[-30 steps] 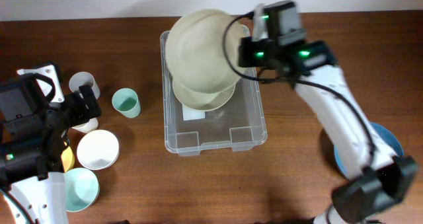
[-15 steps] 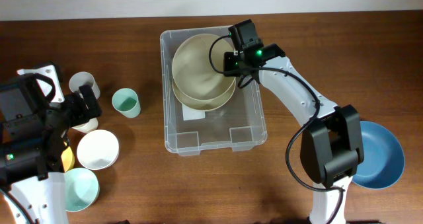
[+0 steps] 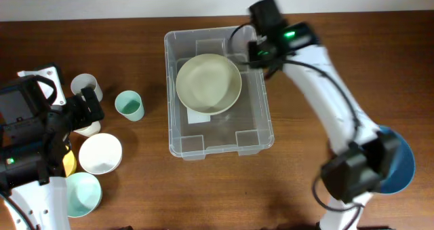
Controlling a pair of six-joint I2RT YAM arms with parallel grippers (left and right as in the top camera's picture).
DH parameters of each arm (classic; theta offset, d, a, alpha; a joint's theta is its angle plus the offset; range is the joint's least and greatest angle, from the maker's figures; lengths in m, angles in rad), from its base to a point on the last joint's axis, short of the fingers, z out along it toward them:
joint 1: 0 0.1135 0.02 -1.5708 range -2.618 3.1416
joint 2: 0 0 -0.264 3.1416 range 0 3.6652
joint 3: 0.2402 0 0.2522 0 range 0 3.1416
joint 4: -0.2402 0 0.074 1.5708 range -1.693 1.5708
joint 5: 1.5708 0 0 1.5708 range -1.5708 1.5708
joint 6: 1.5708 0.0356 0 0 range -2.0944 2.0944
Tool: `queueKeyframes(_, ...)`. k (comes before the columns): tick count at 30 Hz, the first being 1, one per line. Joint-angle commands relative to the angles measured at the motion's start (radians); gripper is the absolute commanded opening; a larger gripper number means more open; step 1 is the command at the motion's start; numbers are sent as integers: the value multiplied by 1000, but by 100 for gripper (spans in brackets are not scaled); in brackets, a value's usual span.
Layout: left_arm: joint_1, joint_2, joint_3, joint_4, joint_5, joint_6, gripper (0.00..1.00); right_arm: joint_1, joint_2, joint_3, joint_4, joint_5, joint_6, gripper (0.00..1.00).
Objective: Pack container
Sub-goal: 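Lower the cream bowl into the container onto the beige bowl, then grip the blue bowl rim with the right gripper and lift it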
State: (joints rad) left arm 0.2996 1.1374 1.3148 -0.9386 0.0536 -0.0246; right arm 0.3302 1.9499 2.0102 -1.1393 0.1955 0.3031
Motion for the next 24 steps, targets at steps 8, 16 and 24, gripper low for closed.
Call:
queueKeyframes(8, 4, 2, 13, 2, 14, -10, 99, -443, -109, -11, -328, 14, 185, 99)
queueKeyframes(16, 4, 2, 13, 2, 17, -10, 100, -654, -109, -325, -209, -87, 185, 99)
queueKeyframes(24, 4, 2, 13, 2, 45, -10, 99, -657, -109, -734, 135, -87, 204, 99)
